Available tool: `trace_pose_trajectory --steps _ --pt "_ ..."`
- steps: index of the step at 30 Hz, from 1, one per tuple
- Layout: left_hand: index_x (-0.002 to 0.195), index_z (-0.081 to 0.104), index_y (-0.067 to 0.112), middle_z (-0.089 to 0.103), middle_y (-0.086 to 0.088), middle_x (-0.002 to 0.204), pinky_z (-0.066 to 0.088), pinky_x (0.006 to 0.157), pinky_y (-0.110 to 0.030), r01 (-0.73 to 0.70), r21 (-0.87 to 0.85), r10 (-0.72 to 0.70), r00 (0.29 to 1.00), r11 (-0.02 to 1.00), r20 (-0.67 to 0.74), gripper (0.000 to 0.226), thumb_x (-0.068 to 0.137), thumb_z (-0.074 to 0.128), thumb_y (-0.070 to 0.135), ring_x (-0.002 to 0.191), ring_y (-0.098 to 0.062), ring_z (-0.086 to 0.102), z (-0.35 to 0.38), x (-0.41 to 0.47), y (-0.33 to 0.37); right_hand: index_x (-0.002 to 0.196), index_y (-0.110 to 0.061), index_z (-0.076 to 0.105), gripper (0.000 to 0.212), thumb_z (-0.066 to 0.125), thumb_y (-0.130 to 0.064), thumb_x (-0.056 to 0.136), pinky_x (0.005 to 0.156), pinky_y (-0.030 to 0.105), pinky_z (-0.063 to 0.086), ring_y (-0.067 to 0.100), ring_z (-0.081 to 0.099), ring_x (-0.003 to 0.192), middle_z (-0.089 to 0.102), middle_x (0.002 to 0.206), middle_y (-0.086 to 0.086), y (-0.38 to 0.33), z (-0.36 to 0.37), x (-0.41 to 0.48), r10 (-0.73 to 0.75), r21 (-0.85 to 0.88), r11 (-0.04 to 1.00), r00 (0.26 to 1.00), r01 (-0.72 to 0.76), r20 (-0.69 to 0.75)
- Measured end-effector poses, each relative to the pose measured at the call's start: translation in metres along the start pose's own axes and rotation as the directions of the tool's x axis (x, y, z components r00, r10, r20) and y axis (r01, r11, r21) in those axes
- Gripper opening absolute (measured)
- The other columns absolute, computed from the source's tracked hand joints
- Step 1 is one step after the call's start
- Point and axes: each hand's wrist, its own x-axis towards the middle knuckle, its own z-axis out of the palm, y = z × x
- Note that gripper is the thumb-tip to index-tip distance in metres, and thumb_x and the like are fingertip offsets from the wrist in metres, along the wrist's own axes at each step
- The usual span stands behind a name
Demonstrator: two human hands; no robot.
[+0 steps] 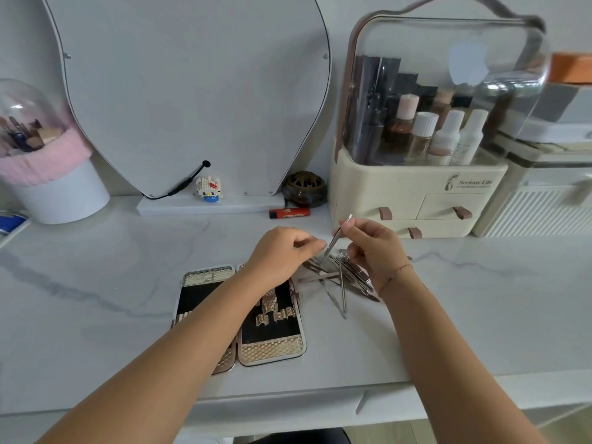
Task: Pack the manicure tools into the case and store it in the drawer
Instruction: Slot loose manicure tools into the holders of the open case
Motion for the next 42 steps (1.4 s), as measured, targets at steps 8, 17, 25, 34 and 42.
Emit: trace_pose_trajectory --steps 8,17,25,34,42 --pt "0.109 0.067 0.021 0.066 0.010 0.111 0.033 0.079 -0.011 -0.035 0.056 0.036 0.999 0.998 -0.025 0.029 0.090 0.055 0.038 0.097 0.002 0.054 -0.033 -0.020 -0.012 0.084 -0.008 0.062 0.007 0.062 -0.014 0.088 0.049 0.016 0.043 0.008 0.053 0.049 0.070 0.078 0.003 0.001 0.004 0.000 0.041 0.088 0.995 0.999 -0.043 0.017" --pt "0.104 0.067 0.029 0.065 0.014 0.106 0.040 0.091 -0.030 0.163 0.053 -0.145 0.959 0.985 -0.245 0.025 0.087 0.056 0.042 0.107 -0.008 0.054 -0.090 -0.083 -0.093 0.092 -0.007 0.061 0.006 0.056 -0.003 0.089 0.051 0.018 0.052 0.010 0.058 0.052 0.065 0.074 0.013 -0.001 0.017 -0.010 0.041 0.089 0.995 0.995 -0.049 0.091" --pt "0.101 0.072 0.023 0.065 0.010 0.098 0.042 0.094 -0.035 0.140 0.026 -0.130 0.963 0.990 -0.235 0.017 0.085 0.065 0.022 0.101 -0.013 0.056 -0.089 -0.090 -0.116 0.102 -0.010 0.061 0.016 0.058 -0.003 0.088 0.059 0.023 0.056 0.013 0.061 0.058 0.069 0.078 0.012 -0.005 0.098 -0.027 0.052 -0.223 0.975 0.942 0.024 0.332" --pt "0.100 0.072 0.022 0.063 0.006 0.094 0.042 0.081 -0.027 0.160 -0.004 -0.155 0.951 0.987 -0.267 0.017 0.085 0.063 0.022 0.090 -0.012 0.056 -0.090 -0.090 -0.115 0.104 -0.004 0.064 0.021 0.066 -0.005 0.083 0.048 0.022 0.051 0.013 0.055 0.048 0.068 0.075 0.014 0.013 0.150 -0.016 0.189 -0.448 0.894 0.924 -0.022 0.332" --pt "0.100 0.071 0.024 0.059 0.006 0.094 0.041 0.079 -0.027 0.171 0.028 -0.157 0.946 0.985 -0.283 0.016 0.086 0.062 0.026 0.091 -0.011 0.054 -0.089 -0.090 -0.116 0.097 -0.014 0.067 0.014 0.067 -0.015 0.083 0.045 0.017 0.045 0.008 0.048 0.042 0.067 0.060 0.001 0.016 0.155 -0.014 0.238 -0.605 0.795 0.898 0.038 0.369"
